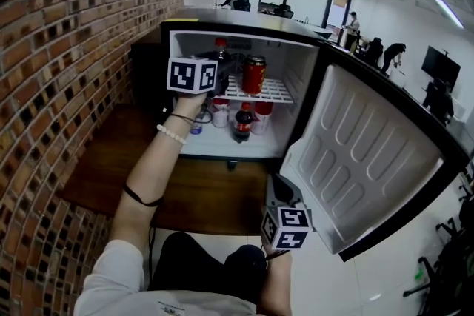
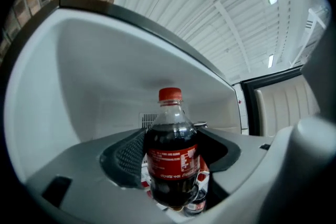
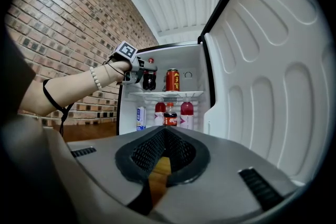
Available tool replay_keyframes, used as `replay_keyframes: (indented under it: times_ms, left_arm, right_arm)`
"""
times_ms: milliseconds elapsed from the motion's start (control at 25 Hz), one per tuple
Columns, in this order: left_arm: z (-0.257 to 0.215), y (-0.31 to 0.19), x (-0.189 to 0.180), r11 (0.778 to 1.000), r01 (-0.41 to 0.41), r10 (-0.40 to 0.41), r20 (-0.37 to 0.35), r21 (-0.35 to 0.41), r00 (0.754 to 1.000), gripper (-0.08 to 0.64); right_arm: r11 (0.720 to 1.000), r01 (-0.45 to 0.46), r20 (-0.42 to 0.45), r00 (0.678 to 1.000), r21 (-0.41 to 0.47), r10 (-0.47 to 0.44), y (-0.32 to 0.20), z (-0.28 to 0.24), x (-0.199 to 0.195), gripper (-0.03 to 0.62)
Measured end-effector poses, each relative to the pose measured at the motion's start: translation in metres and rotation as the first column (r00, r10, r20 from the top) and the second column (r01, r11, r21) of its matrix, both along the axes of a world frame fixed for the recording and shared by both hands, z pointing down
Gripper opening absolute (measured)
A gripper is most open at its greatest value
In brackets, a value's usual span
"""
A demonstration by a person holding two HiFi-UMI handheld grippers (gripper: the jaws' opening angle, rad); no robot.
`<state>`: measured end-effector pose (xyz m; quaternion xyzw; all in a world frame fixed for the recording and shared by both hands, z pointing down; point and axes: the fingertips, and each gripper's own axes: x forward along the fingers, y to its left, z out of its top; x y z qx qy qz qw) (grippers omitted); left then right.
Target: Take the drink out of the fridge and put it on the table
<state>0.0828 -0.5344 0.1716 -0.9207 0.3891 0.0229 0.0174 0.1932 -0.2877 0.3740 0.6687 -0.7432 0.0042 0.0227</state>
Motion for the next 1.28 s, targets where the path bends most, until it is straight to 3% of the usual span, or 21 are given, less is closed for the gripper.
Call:
replay_keyframes:
  times_ms: [600,800,1280]
  left_arm:
    - [0.014,0.073,-0.044,0.997,-0.051,0.051,0.011,0.063,0.999,0.304]
    - [0.041,0.099,-0.056,0.995,-0.082,0.082,0.011,0.063,0.997,0.304]
    - [0.134,0.123,-0.090,0.999,-0.030,0.030,0.030,-0.015,0.999,0.304]
  right_arm:
    - [0.999,0.039,-0.017,0.999,-0.001,-0.039,0.002,-0.004,-0.024,0.012]
    - [0.999,0.047,-0.020,0.999,-0.005,-0.047,0.003,-0.004,-0.028,0.012]
    - [0.997,0.072,-0.027,0.997,-0.010,-0.072,0.005,-0.003,-0.038,0.012]
